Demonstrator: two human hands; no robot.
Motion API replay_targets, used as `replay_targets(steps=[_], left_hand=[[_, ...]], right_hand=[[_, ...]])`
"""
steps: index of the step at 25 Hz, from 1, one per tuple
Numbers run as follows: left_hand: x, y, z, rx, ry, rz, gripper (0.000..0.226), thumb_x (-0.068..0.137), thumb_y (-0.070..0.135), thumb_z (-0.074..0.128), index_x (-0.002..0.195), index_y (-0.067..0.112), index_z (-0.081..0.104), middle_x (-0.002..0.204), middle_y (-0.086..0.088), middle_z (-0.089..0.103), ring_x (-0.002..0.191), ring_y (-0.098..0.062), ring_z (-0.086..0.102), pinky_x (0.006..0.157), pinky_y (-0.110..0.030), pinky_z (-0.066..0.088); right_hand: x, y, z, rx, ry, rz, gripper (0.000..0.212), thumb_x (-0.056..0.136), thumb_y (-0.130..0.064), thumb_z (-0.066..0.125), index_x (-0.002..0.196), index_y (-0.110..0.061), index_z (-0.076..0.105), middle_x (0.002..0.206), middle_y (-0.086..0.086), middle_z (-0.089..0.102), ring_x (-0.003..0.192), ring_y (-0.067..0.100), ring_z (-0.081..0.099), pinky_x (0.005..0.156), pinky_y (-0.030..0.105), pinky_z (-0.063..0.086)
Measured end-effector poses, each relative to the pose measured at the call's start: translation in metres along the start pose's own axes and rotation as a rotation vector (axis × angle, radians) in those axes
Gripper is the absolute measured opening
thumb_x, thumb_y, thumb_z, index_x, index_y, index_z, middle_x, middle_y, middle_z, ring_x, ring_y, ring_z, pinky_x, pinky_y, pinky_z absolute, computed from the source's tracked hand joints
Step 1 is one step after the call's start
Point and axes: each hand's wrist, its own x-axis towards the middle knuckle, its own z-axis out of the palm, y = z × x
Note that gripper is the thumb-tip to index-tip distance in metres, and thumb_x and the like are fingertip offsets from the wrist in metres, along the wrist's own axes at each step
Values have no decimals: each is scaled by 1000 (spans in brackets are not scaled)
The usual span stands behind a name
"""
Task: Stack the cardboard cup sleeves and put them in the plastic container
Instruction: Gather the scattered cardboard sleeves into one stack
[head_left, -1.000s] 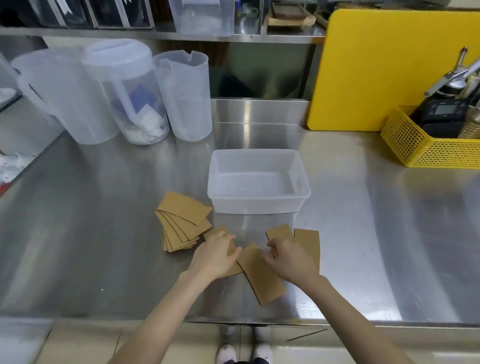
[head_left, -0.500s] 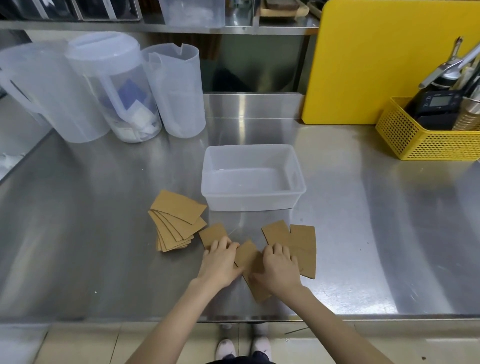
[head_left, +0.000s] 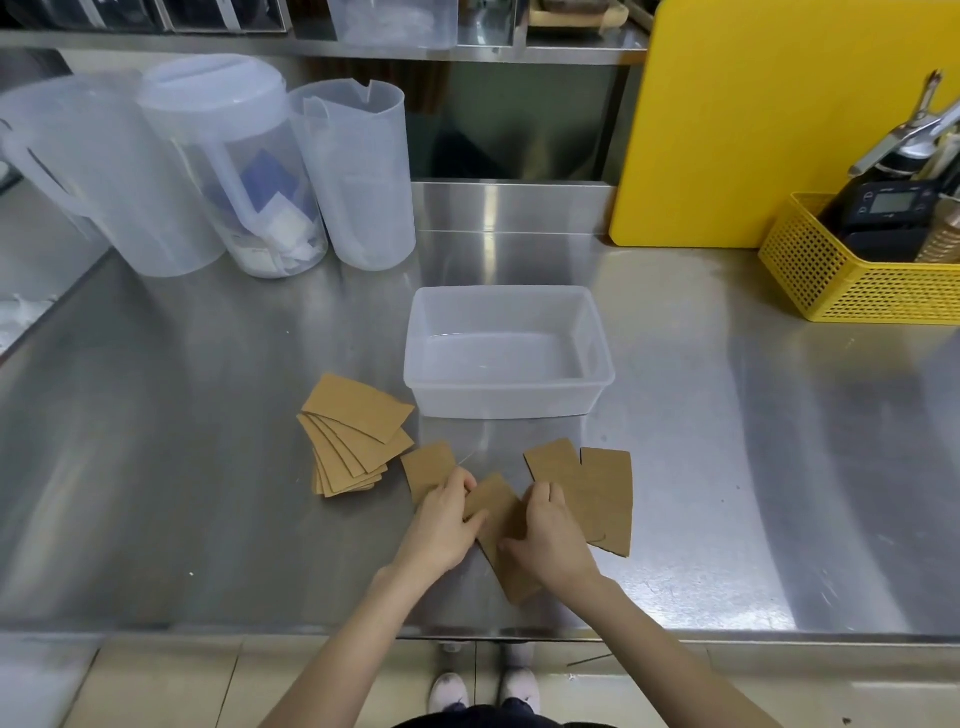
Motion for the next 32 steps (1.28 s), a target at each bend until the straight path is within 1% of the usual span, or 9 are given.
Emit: replay_targets(steps=[3, 5, 9, 12, 14, 17, 25, 28, 32], left_hand=[[3, -6, -8, -241, 19, -76, 14, 85, 19, 57, 85, 19, 43, 80, 0, 57, 78, -16, 49, 64, -23, 41], [5, -13, -14, -330, 3, -103, 20, 84, 16, 58, 75, 24, 42, 68, 0, 56, 72, -17, 49, 67, -26, 47], [4, -23, -25, -503, 19, -147, 13, 86, 12, 55, 82, 18, 44, 86, -8, 61, 67, -14, 56, 59, -16, 52], [1, -26, -31, -616, 66, -150, 17, 87, 8, 52, 76, 18, 42, 90, -10, 61, 72, -11, 57, 54, -11, 52], [-2, -27, -31, -662, 78, -158, 20, 87, 7, 51, 74, 18, 41, 86, -7, 60, 73, -11, 58, 53, -9, 52], [-4, -30, -28, -684, 78, -179, 19, 88, 7, 50, 75, 18, 41, 83, -2, 59, 79, -14, 58, 55, -10, 53], [-7, -30, -23, -667, 102, -219, 18, 88, 9, 50, 75, 19, 41, 90, -8, 61, 87, -18, 59, 61, -15, 54], [-8, -30, -22, -675, 107, -236, 15, 89, 9, 48, 78, 15, 40, 92, -11, 62, 90, -20, 59, 61, -15, 55], [-10, -27, -22, -694, 97, -250, 8, 90, 9, 46, 94, 8, 39, 96, -11, 63, 92, -20, 60, 60, -11, 54]], right_hand=[[2, 3, -6, 130, 22, -32, 29, 80, -11, 62, 103, -7, 45, 105, 8, 45, 84, 19, 46, 71, 24, 37], [3, 4, -13, 175, 42, -65, 25, 81, -12, 59, 104, -7, 52, 105, 9, 54, 83, 17, 48, 69, 23, 39], [9, 11, -31, 269, 91, 30, 20, 88, -20, 51, 104, -10, 59, 80, -3, 58, 76, 14, 52, 54, 6, 34], [16, 21, -37, 223, 212, 164, 32, 87, -25, 52, 113, -7, 53, 108, 9, 58, 96, 24, 56, 70, 23, 43], [15, 28, -34, 11, 212, 245, 47, 84, -33, 57, 119, -3, 45, 123, 19, 46, 114, 34, 45, 87, 36, 41], [12, 30, -27, -183, 190, 271, 60, 80, -46, 60, 115, -1, 42, 122, 20, 40, 114, 36, 39, 94, 39, 37], [16, 33, -22, -94, 212, 282, 57, 78, -38, 67, 112, -1, 40, 122, 18, 43, 118, 35, 40, 96, 41, 38], [17, 34, -26, 53, 217, 243, 54, 77, -25, 69, 115, -2, 38, 117, 20, 47, 109, 35, 44, 89, 39, 40], [13, 26, -38, 374, 256, 111, 35, 82, -3, 55, 113, -7, 40, 77, -4, 50, 72, 23, 49, 56, 26, 39]])
